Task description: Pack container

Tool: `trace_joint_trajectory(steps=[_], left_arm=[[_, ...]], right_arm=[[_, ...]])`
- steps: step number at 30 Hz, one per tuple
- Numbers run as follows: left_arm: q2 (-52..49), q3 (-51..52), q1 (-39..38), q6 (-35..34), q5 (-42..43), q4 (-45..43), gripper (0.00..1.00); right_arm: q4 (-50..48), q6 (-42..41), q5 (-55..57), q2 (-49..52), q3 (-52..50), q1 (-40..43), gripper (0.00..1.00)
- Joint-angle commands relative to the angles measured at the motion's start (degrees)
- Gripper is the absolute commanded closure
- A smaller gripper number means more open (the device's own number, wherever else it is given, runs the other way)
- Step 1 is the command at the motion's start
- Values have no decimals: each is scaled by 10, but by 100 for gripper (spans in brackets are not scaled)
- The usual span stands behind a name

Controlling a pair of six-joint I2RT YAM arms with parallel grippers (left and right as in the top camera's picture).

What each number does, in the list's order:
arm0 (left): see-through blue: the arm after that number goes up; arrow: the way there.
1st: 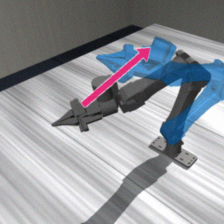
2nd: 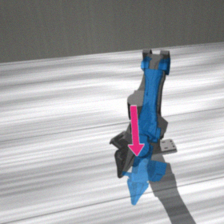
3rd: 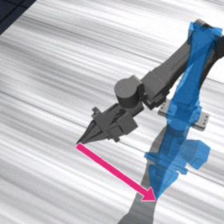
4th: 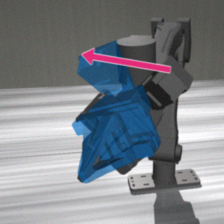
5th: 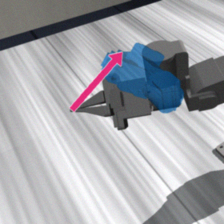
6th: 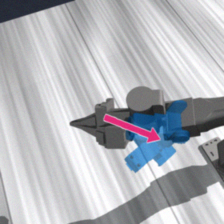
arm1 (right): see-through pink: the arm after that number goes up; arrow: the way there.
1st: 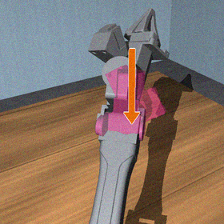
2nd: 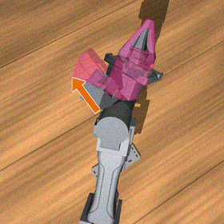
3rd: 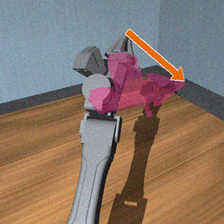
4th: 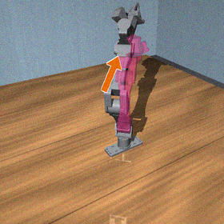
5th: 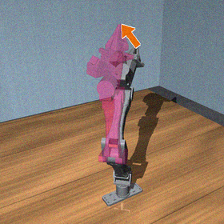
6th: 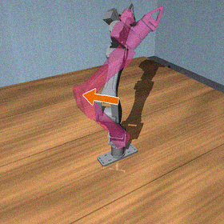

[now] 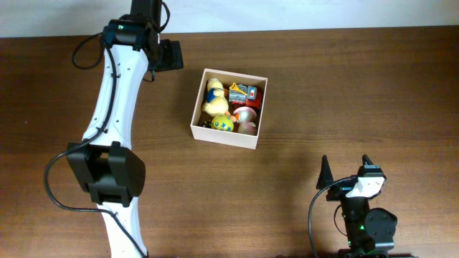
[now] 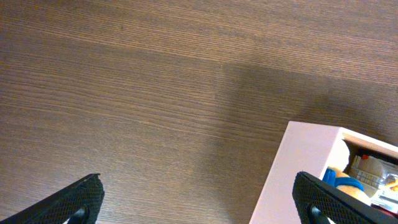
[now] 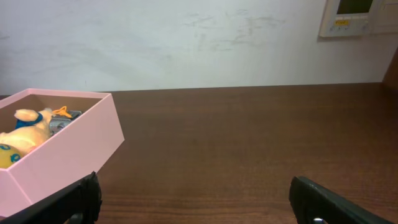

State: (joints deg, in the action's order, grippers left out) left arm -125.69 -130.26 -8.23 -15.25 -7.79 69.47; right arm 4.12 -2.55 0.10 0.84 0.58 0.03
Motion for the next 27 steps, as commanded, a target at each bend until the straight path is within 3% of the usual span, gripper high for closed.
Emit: trace_joint_trajectory(steps=[1, 13, 19, 27], left_arm=[[10, -7, 0, -2, -5, 0, 1], [10, -7, 3, 16, -25, 21, 1], [20, -7, 49, 16, -25, 4, 1], [158, -7, 123, 20, -28, -18, 1]], right_arm=[[4, 6, 5, -6, -3, 4, 1], [4, 6, 5, -7, -3, 4, 1], [4, 6, 5, -6, -3, 4, 1], [4, 6, 5, -6, -3, 4, 1]])
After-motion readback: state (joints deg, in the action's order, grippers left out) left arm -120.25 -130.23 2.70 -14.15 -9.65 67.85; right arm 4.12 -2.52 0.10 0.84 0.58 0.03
